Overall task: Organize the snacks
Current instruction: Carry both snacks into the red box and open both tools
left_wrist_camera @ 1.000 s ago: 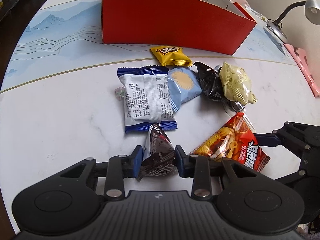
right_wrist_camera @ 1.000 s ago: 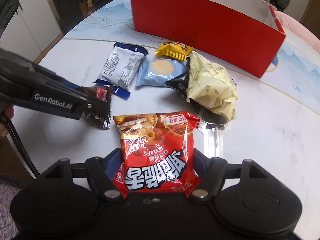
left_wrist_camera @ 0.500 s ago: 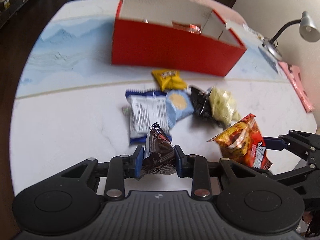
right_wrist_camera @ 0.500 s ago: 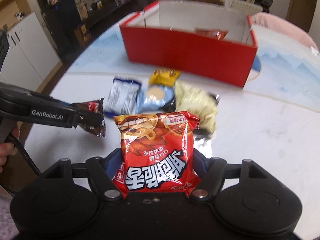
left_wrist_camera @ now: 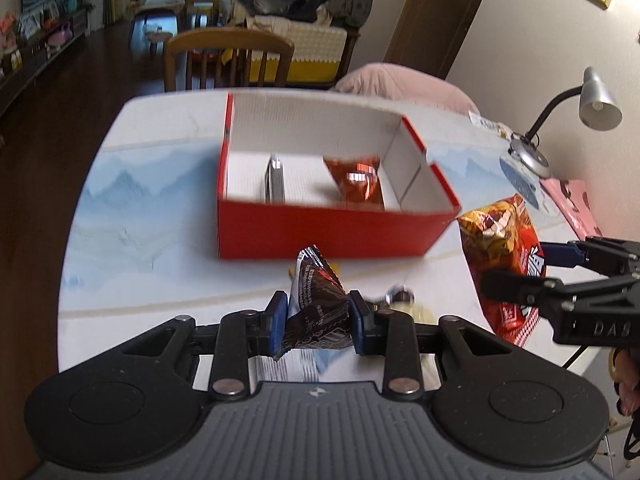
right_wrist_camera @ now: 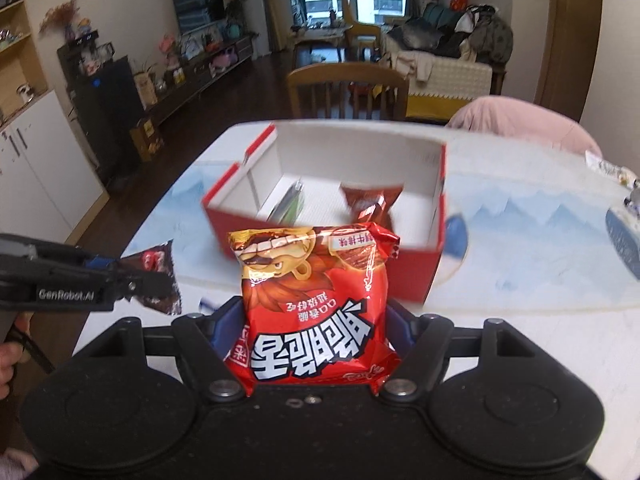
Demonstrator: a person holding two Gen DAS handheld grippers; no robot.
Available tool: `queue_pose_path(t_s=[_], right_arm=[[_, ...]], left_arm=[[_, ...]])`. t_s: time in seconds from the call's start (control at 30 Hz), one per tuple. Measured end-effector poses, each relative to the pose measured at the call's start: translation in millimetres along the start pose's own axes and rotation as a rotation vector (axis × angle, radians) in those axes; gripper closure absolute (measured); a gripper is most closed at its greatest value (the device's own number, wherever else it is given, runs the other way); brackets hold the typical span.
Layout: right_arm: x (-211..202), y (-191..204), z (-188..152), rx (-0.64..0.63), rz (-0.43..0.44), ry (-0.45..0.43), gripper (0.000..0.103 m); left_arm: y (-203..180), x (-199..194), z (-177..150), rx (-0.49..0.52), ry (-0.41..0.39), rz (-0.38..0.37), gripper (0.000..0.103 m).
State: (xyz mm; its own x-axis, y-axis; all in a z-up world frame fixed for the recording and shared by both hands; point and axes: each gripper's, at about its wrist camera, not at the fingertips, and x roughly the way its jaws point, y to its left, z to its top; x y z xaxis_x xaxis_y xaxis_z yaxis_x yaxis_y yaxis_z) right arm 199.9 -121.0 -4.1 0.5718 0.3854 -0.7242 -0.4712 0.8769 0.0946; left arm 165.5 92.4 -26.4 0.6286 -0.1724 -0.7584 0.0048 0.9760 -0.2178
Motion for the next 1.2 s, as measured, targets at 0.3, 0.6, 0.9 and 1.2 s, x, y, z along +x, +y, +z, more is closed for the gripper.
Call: queue_pose_path(t_s=[0.3, 0.6, 0.9, 1.2], right_arm=[[36, -20, 52, 0.016, -0.036, -0.004, 0.031], [86, -38, 95, 0.032, -0.053, 0.041, 0.031], [144, -44, 105, 0.005, -0.071, 0.141, 0.031], [181, -34, 99, -0.063, -0.062, 0.213, 0.031]], left_arm=[[-5, 20, 62, 0.034, -0.023, 0.048, 0.072], [-4, 63, 118, 0.057, 0.022, 0.101, 0.072], [7, 125, 145, 0.052, 0.141, 0.145, 0.072], [8, 174, 141, 0.08, 0.241, 0.19, 0.072]])
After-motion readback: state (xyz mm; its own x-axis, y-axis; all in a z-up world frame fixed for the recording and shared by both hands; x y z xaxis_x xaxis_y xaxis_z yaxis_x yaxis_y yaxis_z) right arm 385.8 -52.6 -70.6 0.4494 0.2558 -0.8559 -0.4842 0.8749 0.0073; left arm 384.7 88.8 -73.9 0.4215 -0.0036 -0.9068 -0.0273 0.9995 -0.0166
